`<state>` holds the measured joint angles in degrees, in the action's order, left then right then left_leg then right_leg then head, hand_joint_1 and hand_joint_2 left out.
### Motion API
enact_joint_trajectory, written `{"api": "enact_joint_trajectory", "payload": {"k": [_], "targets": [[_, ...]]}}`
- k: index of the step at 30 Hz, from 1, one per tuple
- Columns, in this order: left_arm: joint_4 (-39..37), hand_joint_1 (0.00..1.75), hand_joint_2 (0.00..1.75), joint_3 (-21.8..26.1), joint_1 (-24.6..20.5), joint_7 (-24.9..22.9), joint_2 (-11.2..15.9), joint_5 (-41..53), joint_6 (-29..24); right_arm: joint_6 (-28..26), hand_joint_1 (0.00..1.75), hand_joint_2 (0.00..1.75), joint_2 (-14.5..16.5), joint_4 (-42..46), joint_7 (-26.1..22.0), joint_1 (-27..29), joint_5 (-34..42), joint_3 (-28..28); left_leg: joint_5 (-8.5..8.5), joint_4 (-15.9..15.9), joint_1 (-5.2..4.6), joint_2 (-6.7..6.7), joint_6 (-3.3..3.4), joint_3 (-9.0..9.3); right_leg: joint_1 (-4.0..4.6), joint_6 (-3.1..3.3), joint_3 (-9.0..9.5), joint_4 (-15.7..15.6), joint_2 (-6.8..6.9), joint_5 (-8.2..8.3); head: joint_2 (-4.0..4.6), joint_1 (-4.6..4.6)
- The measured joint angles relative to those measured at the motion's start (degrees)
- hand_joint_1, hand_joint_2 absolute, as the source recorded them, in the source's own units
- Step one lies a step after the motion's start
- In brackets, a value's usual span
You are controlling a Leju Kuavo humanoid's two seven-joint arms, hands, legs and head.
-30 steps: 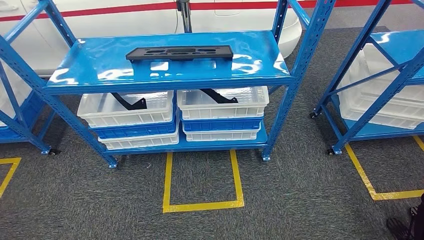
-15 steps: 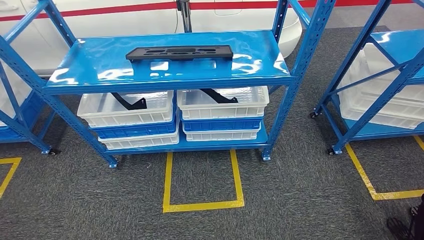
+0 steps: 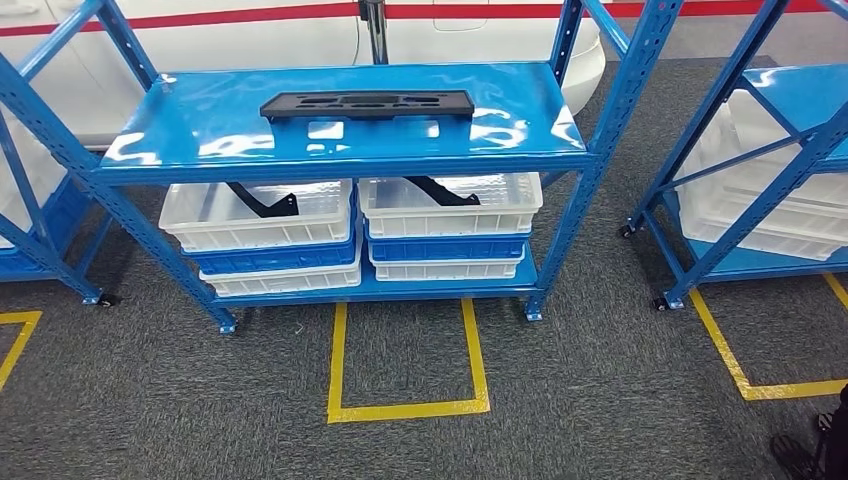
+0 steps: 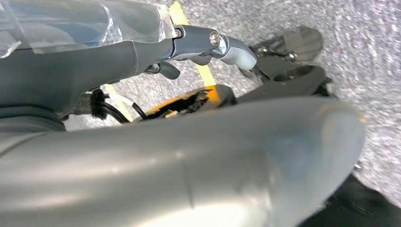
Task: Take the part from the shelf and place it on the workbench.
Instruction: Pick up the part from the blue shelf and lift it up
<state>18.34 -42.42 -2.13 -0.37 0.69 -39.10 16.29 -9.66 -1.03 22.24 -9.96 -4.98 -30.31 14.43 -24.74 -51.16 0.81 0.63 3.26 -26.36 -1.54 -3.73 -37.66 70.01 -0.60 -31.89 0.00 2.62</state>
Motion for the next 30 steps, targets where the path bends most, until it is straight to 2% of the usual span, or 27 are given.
{"api": "enact_joint_trajectory", "payload": {"k": [1,2,3,5,6,7,11,12,14,16,17,18,19,21,22,23,25,27,28,30], "targets": [[-0.13,0.0,0.0,-1.13,-0.11,0.01,-0.05,-0.49,-0.4,-0.2,0.0,0.0,-0.41,0.8,0.17,-0.19,0.45,-0.42,-0.07,-0.03,0.1,-0.05,-0.11,0.06,-0.14,-0.21,-0.29,0.35,0.05,0.67,0.0,0.0],[-0.24,0.0,0.0,-2.17,-0.24,0.03,-0.09,-0.9,-0.6,-0.42,0.0,0.0,-0.85,1.64,0.4,-0.43,0.9,-0.86,-0.2,-0.09,0.27,-0.12,-0.32,0.2,-0.31,-0.43,0.6,-1.8,0.15,2.41,0.0,0.01],[-0.34,0.0,0.0,-3.15,-0.38,0.07,-0.13,-1.29,-0.65,-0.68,0.0,0.0,-1.34,2.59,0.65,-0.68,1.36,-1.41,-0.41,-0.22,0.48,-0.19,-0.66,0.37,-0.53,-0.73,2.44,-5.82,0.33,4.79,0.0,0.01],[-0.61,0.0,0.0,-4.81,-0.7,0.17,-0.1,-1.9,-0.66,-1.17,0.0,0.0,-1.98,4.36,1.2,-1.32,2.09,-2.49,-0.97,-0.6,0.61,-0.24,-1.59,0.49,-0.61,-1.24,6.01,-13.29,0.53,7.57,0.01,-0.08],[-0.72,0.0,0.0,-5.32,-0.83,0.22,-0.08,-2.09,-0.66,-1.32,0.0,0.0,-2.15,4.94,1.39,-1.59,2.3,-2.89,-1.19,-0.78,0.56,-0.23,-1.96,0.44,-0.55,-1.35,6.93,-15.21,0.54,7.94,0.02,-0.15],[-0.81,0.0,0.0,-5.61,-0.92,0.25,-0.05,-2.19,-0.67,-1.4,0.0,0.0,-2.2,5.27,1.53,-1.8,2.41,-3.11,-1.32,-0.9,0.47,-0.22,-2.18,0.35,-0.41,-1.34,7.19,-15.75,0.47,7.66,0.02,-0.21],[-0.84,0.0,0.0,-5.74,-1.01,0.26,-0.06,-2.22,-0.67,-1.44,0.0,0.0,-2.3,5.46,1.61,-1.93,2.46,-3.22,-1.38,-1.03,0.44,-0.22,-2.27,0.3,-0.38,-1.12,7.15,-15.87,0.36,7.75,0.02,-0.23],[-0.85,0.0,0.0,-5.84,-1.06,0.26,-0.07,-2.26,-0.67,-1.47,0.0,0.0,-2.43,5.62,1.69,-1.94,2.51,-3.32,-1.41,-1.09,0.43,-0.21,-2.31,0.28,-0.43,-0.92,7.1,-15.89,0.29,7.78,0.02,-0.21],[-1.0,0.0,0.0,-7.11,-1.41,0.37,-0.08,-2.65,-0.68,-1.81,0.0,0.0,-3.23,7.62,2.41,-2.42,2.95,-4.49,-1.35,-1.04,0.51,-0.21,-2.6,0.19,-0.36,0.13,6.75,-15.66,0.16,7.72,0.01,-0.04],[-1.43,0.0,0.0,-10.54,-2.19,0.55,-0.08,-3.61,-0.86,-2.28,0.0,0.0,-5.18,14.19,4.75,-4.23,3.68,-8.53,-5.59,-10.77,0.55,-0.26,-2.86,-4.7,0.09,1.76,6.3,-15.44,0.18,7.76,0.0,0.18],[-1.62,0.0,0.0,-12.15,-2.52,0.61,-0.08,-4.03,-1.11,-2.4,0.0,0.0,-6.13,17.61,5.97,-5.22,3.9,-10.71,-7.15,-15.31,0.49,-0.27,-2.74,-7.05,0.35,2.28,6.23,-15.46,0.23,7.84,0.0,0.22],[-1.79,0.0,0.0,-13.64,-2.81,0.64,-0.08,-4.42,-1.37,-2.48,0.0,0.0,-6.96,21.01,7.18,-6.21,4.07,-12.89,-8.04,-18.59,0.29,-0.29,-2.41,-8.87,0.61,2.63,6.21,-15.49,0.28,7.91,0.0,0.26],[-1.89,0.0,0.0,-14.46,-2.92,0.65,-0.08,-4.6,-1.62,-2.5,0.0,0.0,-7.41,23.07,7.87,-6.83,4.08,-14.24,-6.05,-15.96,0.04,-0.2,-1.87,-7.9,0.79,2.64,6.31,-15.49,0.37,7.91,0.0,0.26],[-2.09,0.0,0.0,-15.76,-3.22,0.62,-0.09,-4.83,-1.69,-2.52,0.0,0.0,-7.97,26.53,8.91,-7.71,4.08,-16.52,-1.93,-7.36,-0.69,1.02,-0.71,-4.32,1.13,2.59,6.42,-15.39,0.65,7.86,0.0,0.27],[-2.19,0.0,0.0,-16.44,-3.44,0.6,-0.12,-4.95,-1.69,-2.54,0.0,0.0,-8.38,28.3,9.43,-8.07,4.07,-17.7,-0.75,-4.47,-1.01,1.58,-0.48,-3.24,1.27,2.53,6.39,-15.32,0.89,7.79,0.0,0.25],[-2.25,0.0,0.0,-17.04,-3.63,0.58,-0.16,-5.04,-1.69,-2.55,0.0,0.0,-8.8,30.04,10.0,-8.51,4.04,-18.88,-0.22,-2.95,-1.3,1.97,-0.43,-2.83,1.4,2.43,6.33,-15.29,1.12,7.74,0.0,0.23],[-2.31,0.0,0.0,-18.11,-3.82,0.56,-0.22,-5.23,-1.69,-2.55,0.0,0.0,-9.55,33.36,11.14,-9.62,3.95,-20.99,0.08,-2.46,-1.42,1.47,-0.59,-2.99,1.39,2.16,6.28,-15.27,1.72,7.64,0.01,0.2],[-2.39,0.0,0.0,-19.01,-3.88,0.47,-0.23,-5.43,-1.88,-2.55,0.0,0.0,-10.09,36.65,12.25,-10.6,3.77,-22.93,0.44,-2.29,-1.17,0.74,-0.16,-3.03,1.19,1.67,5.69,-13.49,1.82,6.27,0.01,0.14],[-2.45,0.0,0.0,-19.5,-3.95,0.42,-0.25,-5.56,-2.21,-2.54,0.0,0.0,-10.43,38.35,12.81,-10.98,3.65,-23.97,0.63,-2.23,-0.98,0.34,0.08,-3.04,1.1,1.38,4.65,-10.9,1.67,4.6,0.0,0.09],[-2.59,0.0,0.0,-20.58,-4.11,0.27,-0.35,-5.77,-2.84,-2.54,0.0,0.0,-11.13,41.73,13.92,-11.54,3.36,-26.27,0.79,-2.24,-0.79,-0.62,0.3,-3.22,0.94,0.86,1.2,-2.6,1.29,0.29,0.0,-0.01]]}}
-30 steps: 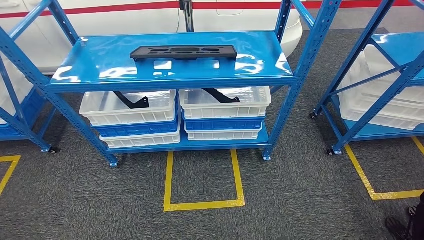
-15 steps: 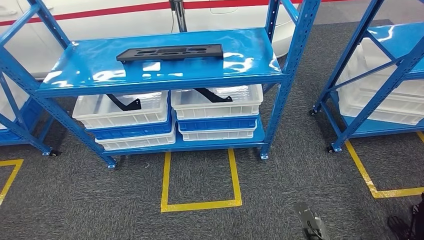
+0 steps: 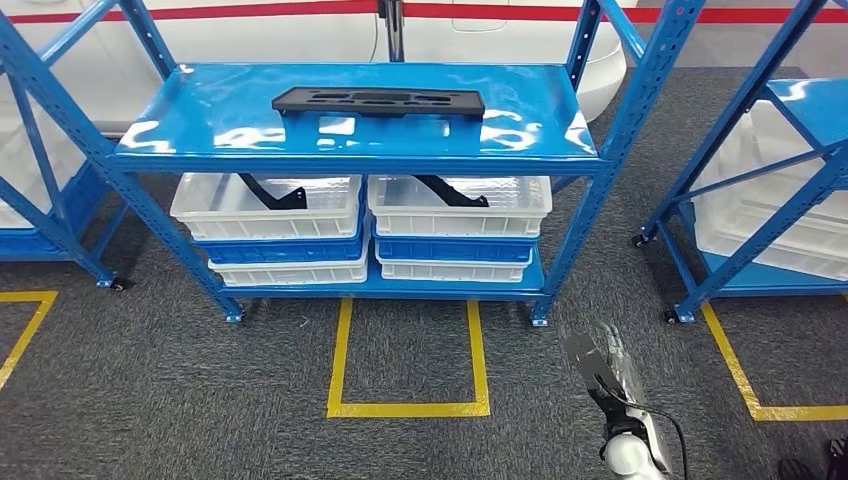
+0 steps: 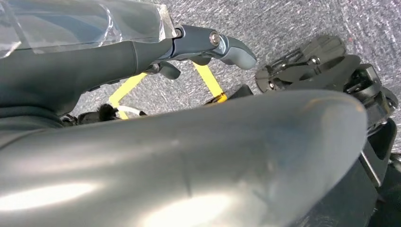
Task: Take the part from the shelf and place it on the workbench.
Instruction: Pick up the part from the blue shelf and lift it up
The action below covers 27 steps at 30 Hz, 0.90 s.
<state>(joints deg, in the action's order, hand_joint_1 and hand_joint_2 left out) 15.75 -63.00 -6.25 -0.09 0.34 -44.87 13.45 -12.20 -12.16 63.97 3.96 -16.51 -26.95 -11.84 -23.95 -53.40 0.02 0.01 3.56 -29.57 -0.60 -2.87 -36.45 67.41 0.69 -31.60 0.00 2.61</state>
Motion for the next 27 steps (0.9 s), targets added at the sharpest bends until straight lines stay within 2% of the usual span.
{"api": "enact_joint_trajectory", "payload": {"k": [1,2,3,4,5,6,7,8,10,12,14,16,17,18,19,21,22,24,27], "targets": [[-0.05,0.0,0.0,-0.56,-0.05,-0.09,-0.07,-0.07,-0.17,0.0,0.0,0.0,-0.37,1.65,0.55,-0.34,-0.13,-1.17,0.04,-0.02,0.07,-0.53,0.04,-0.03,-0.06,-0.19,-1.59,3.67,-0.06,-1.4,0.0,-0.01],[-0.11,0.0,0.0,-1.08,-0.08,-0.19,-0.11,-0.13,-0.18,0.01,0.0,0.0,-0.68,3.3,1.09,-0.79,-0.28,-2.36,0.04,-0.04,0.17,-1.11,0.02,-0.01,-0.13,-0.35,-2.39,5.55,-0.08,-1.66,0.0,-0.01],[-0.15,0.0,0.0,-1.6,-0.11,-0.26,-0.14,-0.2,-0.18,0.01,0.0,0.0,-0.99,4.95,1.65,-1.32,-0.45,-3.49,0.03,-0.08,0.31,-1.72,-0.03,0.09,-0.23,-0.47,-2.08,5.02,-0.12,-0.73,0.0,-0.01],[-0.2,0.0,0.0,-2.05,-0.17,-0.31,-0.15,-0.29,-0.18,0.02,0.0,0.0,-1.32,6.69,2.23,-1.86,-0.61,-4.63,-0.04,-0.14,0.47,-2.39,-0.17,0.23,-0.42,-0.61,-0.64,2.07,-0.37,1.23,0.0,-0.01],[-0.24,0.0,0.0,-2.51,-0.26,-0.32,-0.15,-0.36,-0.18,0.03,0.0,0.0,-1.67,8.45,2.81,-2.33,-0.79,-5.74,-0.15,-0.23,0.6,-2.97,-0.41,0.32,-0.7,-0.81,1.37,-2.24,-0.89,3.62,0.01,-0.02],[-0.31,0.0,0.0,-2.98,-0.38,-0.32,-0.16,-0.44,-0.18,0.05,0.0,0.0,-2.11,10.17,3.36,-2.77,-0.98,-6.84,-0.33,-0.5,0.59,-3.48,-0.76,0.33,-0.88,-0.95,3.29,-6.47,-1.46,5.39,0.01,-0.04],[-0.39,0.0,0.0,-3.39,-0.49,-0.33,-0.16,-0.51,-0.19,0.09,0.0,0.0,-2.53,11.86,3.94,-3.16,-1.15,-7.95,-0.48,-0.71,0.56,-3.88,-1.13,0.18,-1.03,-0.85,4.65,-9.64,-2.0,6.43,0.01,-0.04],[-0.47,0.0,0.0,-3.78,-0.54,-0.37,-0.16,-0.6,-0.19,0.13,0.0,0.0,-2.89,13.47,4.51,-3.65,-1.33,-9.02,-0.54,-0.86,0.48,-4.09,-1.49,-0.06,-1.05,-0.62,5.2,-11.26,-2.32,6.7,0.02,-0.04],[-0.65,0.0,0.0,-4.57,-0.55,-0.43,-0.16,-0.85,-0.2,0.19,0.0,0.0,-3.3,16.85,5.69,-4.85,-1.72,-11.23,-0.46,-0.82,0.54,-4.41,-2.04,-0.45,-0.92,0.24,5.1,-11.78,-2.29,6.44,0.01,0.06],[-0.81,0.0,0.0,-5.31,-0.59,-0.45,-0.17,-1.09,-0.28,0.27,0.0,0.0,-3.69,20.33,6.9,-5.97,-2.19,-13.45,-1.31,-2.09,0.6,-3.44,-2.5,-1.09,-0.94,0.91,5.03,-11.88,-1.98,6.57,0.02,0.19],[-0.95,0.0,0.0,-5.88,-0.83,-0.43,-0.18,-1.29,-0.46,0.47,0.0,0.0,-4.35,23.5,8.19,-6.6,-2.69,-15.33,-4.43,-8.12,0.58,-1.66,-2.93,-3.92,-0.93,1.47,5.07,-11.95,-1.55,6.57,0.02,0.28],[-1.03,0.0,0.0,-6.32,-1.03,-0.4,-0.19,-1.45,-0.58,0.81,0.0,0.0,-5.04,25.92,9.39,-6.83,-3.49,-16.61,-7.79,-16.68,0.61,-0.82,-3.15,-8.18,-0.73,1.75,5.04,-11.95,-1.22,6.46,0.02,0.34],[-1.05,0.0,0.0,-6.46,-1.05,-0.39,-0.19,-1.51,-0.58,1.05,0.0,0.0,-5.37,26.95,9.91,-6.93,-4.08,-17.17,-8.27,-19.2,0.61,-0.72,-3.12,-9.56,-0.65,1.83,5.07,-11.95,-1.13,6.39,0.02,0.34],[-1.06,0.0,0.0,-6.56,-1.06,-0.39,-0.19,-1.6,-0.58,1.32,0.0,0.0,-5.66,28.07,10.43,-7.04,-4.85,-17.77,-7.62,-19.42,0.6,-0.68,-2.98,-9.87,-0.59,1.89,5.13,-11.95,-1.1,6.33,0.02,0.34],[-1.08,0.0,0.0,-6.67,-1.09,-0.39,-0.19,-1.73,-0.58,1.66,0.0,0.0,-5.99,29.32,10.97,-7.23,-5.87,-18.48,-5.93,-17.15,0.54,-0.66,-2.73,-8.99,-0.51,1.93,5.24,-11.95,-1.11,6.27,0.02,0.34],[-1.13,0.0,0.0,-7.03,-1.27,-0.38,-0.18,-1.92,-0.58,2.43,0.0,0.0,-6.69,32.05,12.15,-7.78,-8.47,-20.06,-1.69,-8.39,0.19,-0.58,-1.75,-5.17,-0.39,1.86,5.51,-11.97,-1.13,6.09,0.02,0.35],[-1.19,0.0,0.0,-7.28,-1.41,-0.38,-0.17,-1.99,-0.58,2.86,0.0,0.0,-7.08,33.37,12.76,-8.15,-9.94,-20.85,-0.46,-4.65,-0.07,-0.45,-1.23,-3.55,-0.31,1.64,5.6,-12.01,-1.13,5.94,0.02,0.35],[-1.3,0.0,0.0,-7.76,-1.62,-0.35,-0.16,-2.05,-0.58,3.83,0.0,0.0,-7.8,35.72,13.96,-8.84,-12.96,-22.39,-0.06,-1.21,-0.55,-0.35,-0.31,-2.36,-0.33,0.88,5.79,-11.97,-0.85,6.03,0.02,0.34],[-1.44,0.0,0.0,-8.14,-1.59,-0.31,-0.16,-2.17,-0.58,5.52,0.0,0.0,-9.14,38.9,15.63,-9.37,-17.97,-24.68,0.17,0.09,-0.32,-0.61,0.51,-1.26,-0.38,-0.27,6.03,-10.85,-0.61,6.28,0.02,0.27]]}}
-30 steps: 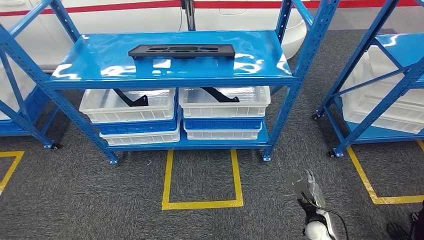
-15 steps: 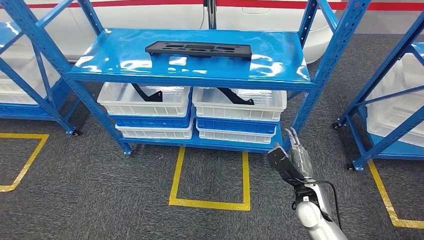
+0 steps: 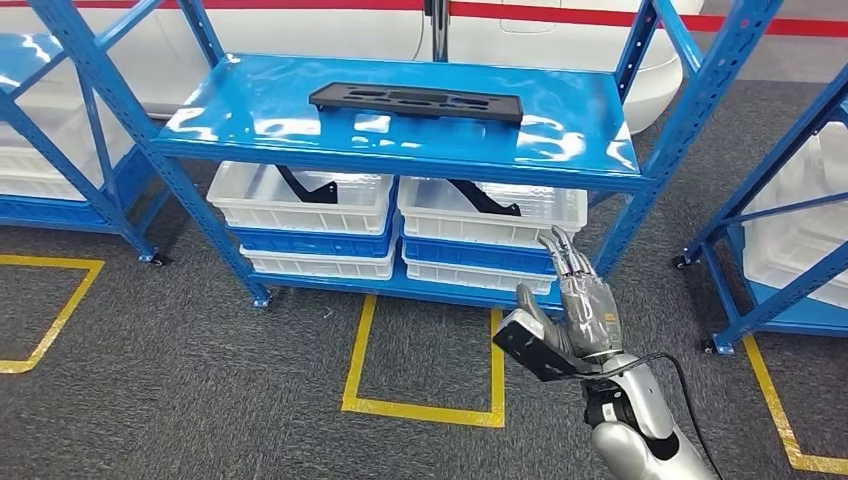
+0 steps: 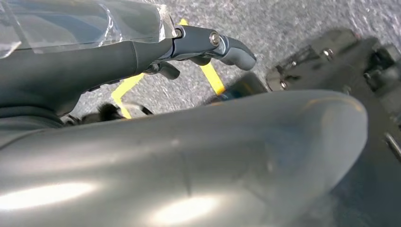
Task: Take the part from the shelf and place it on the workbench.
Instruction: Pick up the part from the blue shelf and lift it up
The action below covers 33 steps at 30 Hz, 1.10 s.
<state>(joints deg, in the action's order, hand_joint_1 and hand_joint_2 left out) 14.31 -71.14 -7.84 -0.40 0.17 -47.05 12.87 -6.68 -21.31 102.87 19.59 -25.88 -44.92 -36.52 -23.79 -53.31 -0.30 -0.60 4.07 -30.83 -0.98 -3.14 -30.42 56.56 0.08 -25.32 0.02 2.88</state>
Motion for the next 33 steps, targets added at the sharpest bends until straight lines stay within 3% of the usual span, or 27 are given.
{"api": "enact_joint_trajectory", "payload": {"k": [2,4,5,6,7,9,10,12,15,17,19,21,22,23,25,26,27,30,32,33], "targets": [[-0.13,0.0,0.0,-0.18,-0.1,0.02,0.04,-0.15,-0.48,1.18,0.0,0.0,-0.86,1.92,0.97,-0.33,-3.45,-1.31,0.27,0.42,0.14,-0.09,0.13,1.03,0.03,-0.28,-1.85,4.03,-0.06,-2.69,0.0,-0.1],[-0.2,0.0,0.0,-0.33,-0.17,0.03,0.08,-0.25,-1.34,2.35,0.0,0.0,-1.45,3.36,1.87,-0.52,-6.7,-2.4,0.17,0.39,-0.07,-0.08,0.28,1.21,0.03,-0.67,-5.83,11.41,-0.08,-6.18,0.0,-0.16],[-0.21,0.0,0.0,-0.44,-0.14,0.03,0.07,-0.26,-1.62,2.86,0.0,0.0,-1.77,3.94,2.17,-0.51,-8.11,-2.93,0.04,0.38,-0.15,-0.11,0.35,1.3,0.02,-0.84,-7.57,14.11,-0.07,-6.97,0.0,-0.16],[-0.21,0.0,0.0,-0.58,-0.09,0.03,0.07,-0.26,-1.72,3.3,0.0,0.0,-2.07,4.49,2.38,-0.5,-9.3,-3.46,-0.15,0.36,-0.2,-0.18,0.38,1.49,0.02,-0.9,-8.44,14.88,-0.07,-6.62,0.0,-0.17],[-0.22,0.0,0.0,-0.73,-0.04,0.02,0.07,-0.27,-1.73,3.67,0.0,0.0,-2.39,5.04,2.47,-0.51,-10.29,-3.94,-0.39,0.35,-0.23,-0.26,0.34,1.82,0.03,-0.79,-8.12,13.22,-0.07,-5.01,0.0,-0.18],[-0.25,0.0,0.0,-0.94,0.02,0.02,0.04,-0.34,-1.73,4.23,0.0,0.0,-3.06,6.03,2.52,-0.62,-11.86,-4.64,-1.02,0.36,-0.25,-0.36,0.12,2.69,0.18,-0.23,-4.98,5.06,-0.05,0.07,0.0,-0.18],[-0.25,0.0,0.0,-1.03,-0.02,0.01,-0.01,-0.38,-1.77,4.54,0.0,0.0,-3.34,6.44,2.55,-0.75,-12.59,-4.94,-1.31,0.34,-0.31,-0.33,-0.05,2.98,0.38,0.1,-3.47,1.23,-0.02,1.41,0.0,-0.17],[-0.26,0.0,0.0,-1.19,-0.12,0.0,-0.11,-0.42,-1.95,5.14,0.0,0.0,-3.75,7.31,2.56,-1.08,-13.9,-5.65,-1.68,0.18,-0.42,-0.2,-0.54,3.06,0.77,0.83,-2.18,-2.36,0.0,1.99,0.0,-0.19],[-0.31,0.0,0.0,-1.3,-0.08,-0.03,-0.14,-0.43,-2.2,5.78,0.0,0.0,-4.11,8.63,2.56,-1.4,-15.22,-6.51,-2.15,-1.18,-0.53,-0.08,-1.34,2.9,0.44,1.84,-1.43,-2.89,0.08,2.02,0.0,-0.23],[-0.36,0.0,0.0,-1.31,-0.14,-0.08,-0.1,-0.43,-2.2,6.17,0.0,0.0,-4.25,9.29,2.56,-1.85,-16.04,-6.98,-4.05,-5.57,-0.29,0.0,-1.99,0.77,0.05,2.31,-0.66,-3.11,0.19,1.86,0.0,-0.13],[-0.36,0.0,0.0,-1.32,-0.2,-0.16,-0.11,-0.43,-2.23,6.58,0.0,0.0,-4.38,9.75,2.47,-2.17,-16.92,-7.55,-7.04,-13.58,0.29,0.05,-2.74,-3.86,-0.05,2.53,-0.46,-3.13,0.15,1.58,0.0,-0.04],[-0.38,0.0,0.0,-1.33,-0.05,-0.23,-0.11,-0.43,-2.26,6.9,0.0,0.0,-4.44,9.92,2.4,-2.22,-17.53,-8.3,-8.07,-18.41,0.86,0.08,-3.35,-7.67,-0.22,2.4,-0.24,-3.11,-0.03,1.27,0.0,-0.04],[-0.41,0.0,0.0,-1.33,0.03,-0.24,-0.11,-0.43,-2.25,6.98,0.0,0.0,-4.44,10.01,2.39,-2.22,-17.74,-8.63,-6.96,-17.6,1.09,0.1,-3.61,-8.04,-0.38,2.21,0.0,-3.11,-0.14,1.07,0.0,-0.04],[-0.44,0.0,0.0,-1.34,0.07,-0.24,-0.11,-0.43,-2.25,7.03,0.0,0.0,-4.45,10.13,2.38,-2.25,-17.88,-8.92,-4.84,-14.59,1.29,0.13,-3.86,-7.28,-0.58,1.94,0.35,-3.1,-0.22,0.83,0.0,-0.04],[-0.5,0.0,0.0,-1.33,0.05,-0.24,-0.13,-0.43,-2.26,7.06,0.0,0.0,-4.47,10.32,2.37,-2.4,-18.1,-9.3,-0.16,-5.89,1.61,0.21,-4.3,-4.17,-0.85,1.21,1.18,-3.06,-0.29,0.24,0.0,-0.03],[-0.51,0.0,0.0,-1.33,0.01,-0.24,-0.15,-0.43,-2.26,7.07,0.0,0.0,-4.49,10.36,2.36,-2.52,-18.15,-9.47,0.67,-2.92,1.62,0.23,-4.16,-3.06,-0.86,0.82,1.38,-3.03,-0.32,-0.03,0.0,-0.05],[-0.53,0.0,0.0,-1.33,0.02,-0.25,-0.18,-0.43,-2.27,7.08,0.0,0.0,-4.5,10.43,2.35,-2.61,-18.19,-9.67,1.16,-1.33,1.57,0.21,-3.86,-2.43,-0.77,0.37,1.47,-2.99,-0.35,-0.32,0.0,-0.07],[-0.56,0.0,0.0,-1.34,0.15,-0.26,-0.22,-0.43,-2.27,7.09,0.0,0.0,-4.63,10.75,2.36,-2.74,-18.25,-10.28,1.35,-1.32,1.35,0.13,-2.42,-2.08,-0.78,-0.73,1.62,-2.79,-0.37,-1.11,0.0,-0.15],[-0.61,0.0,0.0,-1.34,0.05,-0.27,-0.22,-0.43,-2.28,7.09,0.0,0.0,-4.8,10.92,2.36,-2.81,-18.29,-10.69,1.3,-1.23,1.32,0.12,-1.72,-1.75,-0.95,-1.04,0.31,0.66,-0.29,-3.19,0.0,-0.2],[-0.62,0.0,0.0,-1.34,-0.01,-0.3,-0.22,-0.43,-2.28,7.08,0.0,0.0,-4.88,10.96,2.36,-2.83,-18.31,-10.87,1.21,-1.21,1.27,0.12,-1.44,-1.61,-0.9,-1.06,-1.4,4.26,-0.25,-4.95,0.0,-0.23]]}}
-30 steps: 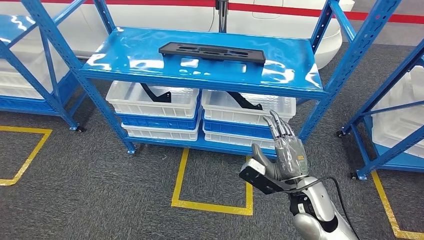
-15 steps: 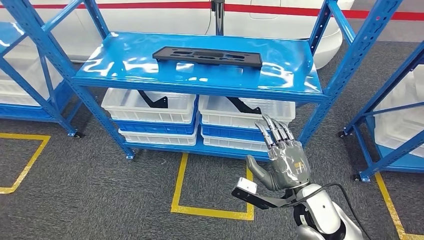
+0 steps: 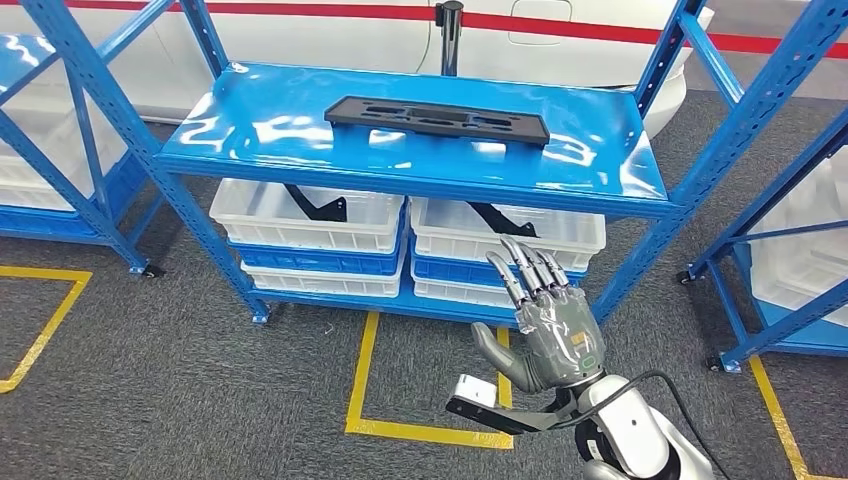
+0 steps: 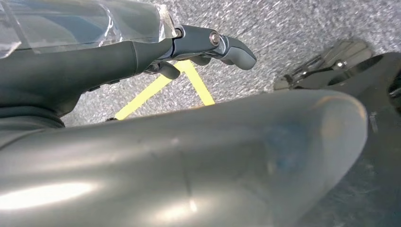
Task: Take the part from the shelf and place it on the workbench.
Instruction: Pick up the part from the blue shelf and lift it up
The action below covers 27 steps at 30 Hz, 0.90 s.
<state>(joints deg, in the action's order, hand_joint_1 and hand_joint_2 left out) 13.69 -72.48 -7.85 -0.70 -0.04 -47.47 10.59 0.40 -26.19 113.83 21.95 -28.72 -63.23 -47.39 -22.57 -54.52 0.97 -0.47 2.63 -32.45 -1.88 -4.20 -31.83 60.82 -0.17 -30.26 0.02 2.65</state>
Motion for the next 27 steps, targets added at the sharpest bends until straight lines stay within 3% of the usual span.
{"api": "enact_joint_trajectory", "payload": {"k": [2,3,4,5,7,8,10,13,15,17,18,19,20,23,25,27], "targets": [[-0.01,0.0,0.0,0.0,-0.05,-0.09,-0.04,0.03,-0.01,-0.01,0.0,0.0,-0.08,0.02,0.0,-0.01,-0.04,-0.33,-0.29,-0.01,-0.28,-0.03,0.46,0.17,0.26,0.08,-4.46,8.14,0.0,-3.14,0.0,-0.02],[-0.01,0.0,0.0,0.0,-0.01,-0.16,-0.06,0.05,-0.01,-0.02,0.0,0.0,-0.09,0.01,0.0,0.02,-0.05,-0.49,-0.43,-0.02,-0.45,-0.08,0.65,0.31,0.39,0.21,-6.06,10.53,0.0,-3.46,0.0,-0.03],[-0.01,0.0,0.0,0.0,0.05,-0.22,-0.08,0.09,-0.01,-0.02,0.0,0.0,-0.11,0.01,0.0,0.04,-0.08,-0.67,-0.59,-0.03,-0.63,-0.16,0.78,0.52,0.5,0.43,-6.57,10.61,0.0,-2.55,0.0,-0.03],[-0.01,0.0,0.0,0.0,0.1,-0.26,-0.09,0.15,-0.01,-0.03,0.0,0.0,-0.14,0.0,0.0,0.03,-0.12,-0.83,-0.78,-0.03,-0.8,-0.25,0.85,0.81,0.61,0.78,-5.88,8.22,0.0,-0.52,0.0,-0.03],[-0.01,0.0,0.0,-0.01,0.07,-0.28,-0.15,0.31,-0.02,-0.05,0.0,0.0,-0.18,0.02,0.01,-0.03,-0.24,-1.04,-1.24,-0.04,-1.14,-0.37,0.73,1.46,1.02,1.64,-2.55,-0.09,0.0,4.0,0.0,-0.02],[-0.01,0.0,0.0,-0.01,0.0,-0.28,-0.19,0.39,-0.04,-0.05,0.0,0.0,-0.19,0.02,0.02,-0.07,-0.28,-1.1,-1.49,-0.06,-1.32,-0.39,0.55,1.66,1.25,1.99,-1.17,-3.39,0.03,5.35,0.0,-0.02],[-0.01,0.0,0.0,-0.02,-0.11,-0.28,-0.27,0.51,-0.08,-0.05,0.0,0.0,-0.17,0.03,0.01,-0.13,-0.35,-1.19,-1.88,-0.04,-1.51,-0.37,0.09,1.8,1.61,2.39,-0.22,-5.76,0.08,5.74,0.0,-0.01],[-0.02,0.0,0.0,-0.03,-0.15,-0.28,-0.28,0.58,-0.1,-0.07,0.0,0.0,-0.16,0.17,-0.01,-0.22,-0.36,-1.23,-2.72,-0.85,-1.3,-0.29,-0.68,1.51,1.4,3.07,0.08,-6.18,0.19,5.8,0.0,0.04],[-0.03,0.0,0.0,-0.06,-0.14,-0.28,-0.28,0.61,-0.1,-0.14,0.0,0.0,-0.17,0.28,-0.01,-0.36,-0.27,-1.25,-5.27,-5.93,-1.03,-0.17,-1.28,-0.89,1.11,3.58,0.47,-6.45,0.29,5.77,0.0,0.16],[-0.05,0.0,0.0,-0.14,-0.12,-0.29,-0.28,0.63,-0.1,-0.22,0.0,0.0,-0.16,0.27,-0.06,-0.4,-0.1,-1.37,-8.56,-14.42,-0.77,-0.1,-1.81,-5.37,1.09,3.84,0.64,-6.45,0.27,5.54,0.0,0.24],[-0.07,0.0,0.0,-0.19,-0.1,-0.32,-0.28,0.65,-0.1,-0.24,0.0,0.0,-0.15,0.27,-0.09,-0.37,-0.01,-1.49,-9.19,-17.31,-0.66,-0.08,-1.99,-7.18,1.09,3.87,0.75,-6.44,0.23,5.41,0.0,0.25],[-0.07,0.0,0.0,-0.25,-0.09,-0.37,-0.28,0.68,-0.1,-0.25,0.0,0.0,-0.15,0.26,-0.12,-0.35,0.07,-1.6,-8.76,-18.13,-0.6,-0.06,-2.09,-8.0,1.08,3.84,0.92,-6.44,0.19,5.25,0.0,0.25],[-0.08,0.0,0.0,-0.28,-0.08,-0.43,-0.28,0.73,-0.1,-0.26,0.0,0.0,-0.15,0.26,-0.14,-0.35,0.13,-1.68,-7.18,-16.29,-0.57,-0.05,-2.11,-7.5,1.08,3.76,1.17,-6.44,0.16,5.05,0.0,0.26],[-0.09,0.0,0.0,-0.34,-0.11,-0.67,-0.27,0.83,-0.1,-0.28,0.0,0.0,-0.15,0.27,-0.23,-0.38,0.15,-1.74,-1.24,-3.89,-0.67,0.05,-1.61,-2.01,1.24,3.12,2.21,-6.42,0.12,4.21,0.0,0.24],[-0.1,0.0,0.0,-0.35,-0.13,-0.8,-0.28,0.83,-0.1,-0.35,0.0,0.0,-0.16,0.28,-0.27,-0.39,0.15,-1.73,-0.32,-0.28,-0.95,0.08,-1.05,-0.21,1.41,2.56,2.57,-6.44,0.09,3.69,0.0,0.16],[-0.11,0.0,0.0,-0.35,-0.13,-0.86,-0.28,0.82,-0.1,-0.44,0.0,0.0,-0.17,0.3,-0.28,-0.38,0.15,-1.72,-0.43,-0.01,-1.03,0.07,-0.42,0.09,1.36,1.94,2.81,-6.57,0.11,3.34,0.0,0.08]]}}
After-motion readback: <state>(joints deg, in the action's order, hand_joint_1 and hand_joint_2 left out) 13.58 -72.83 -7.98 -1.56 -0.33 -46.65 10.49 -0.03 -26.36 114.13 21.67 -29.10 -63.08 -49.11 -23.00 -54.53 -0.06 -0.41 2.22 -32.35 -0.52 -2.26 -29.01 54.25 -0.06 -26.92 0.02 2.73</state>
